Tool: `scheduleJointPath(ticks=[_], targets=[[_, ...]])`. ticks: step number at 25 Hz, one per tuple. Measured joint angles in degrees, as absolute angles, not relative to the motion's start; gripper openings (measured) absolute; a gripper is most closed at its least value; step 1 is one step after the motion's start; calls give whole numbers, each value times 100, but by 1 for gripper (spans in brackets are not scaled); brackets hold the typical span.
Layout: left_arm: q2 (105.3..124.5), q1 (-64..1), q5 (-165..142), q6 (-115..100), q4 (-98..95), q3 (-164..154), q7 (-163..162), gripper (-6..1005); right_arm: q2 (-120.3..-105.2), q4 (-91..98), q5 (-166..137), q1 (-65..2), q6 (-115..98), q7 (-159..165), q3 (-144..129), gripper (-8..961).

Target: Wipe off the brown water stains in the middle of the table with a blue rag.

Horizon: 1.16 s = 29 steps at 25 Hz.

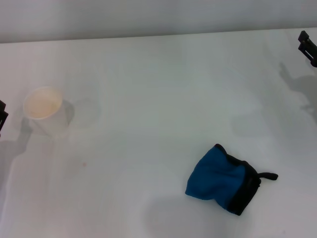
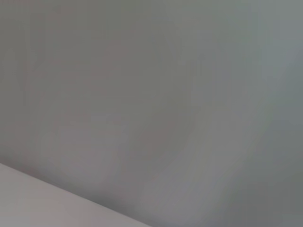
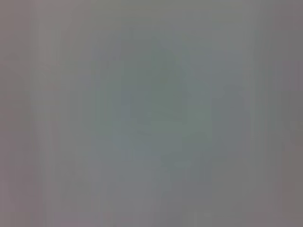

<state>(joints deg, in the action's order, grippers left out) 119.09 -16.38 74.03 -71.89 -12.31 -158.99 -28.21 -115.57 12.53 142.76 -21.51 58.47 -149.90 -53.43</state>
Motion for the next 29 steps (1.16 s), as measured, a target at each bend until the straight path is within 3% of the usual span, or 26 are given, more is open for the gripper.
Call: scheduleJointPath(ticks=[29], targets=[[11917, -1552, 7400, -7171, -1107, -15915, -2833, 887, -11580, 1046, 14292, -2228, 5841, -15029, -5071, 829]])
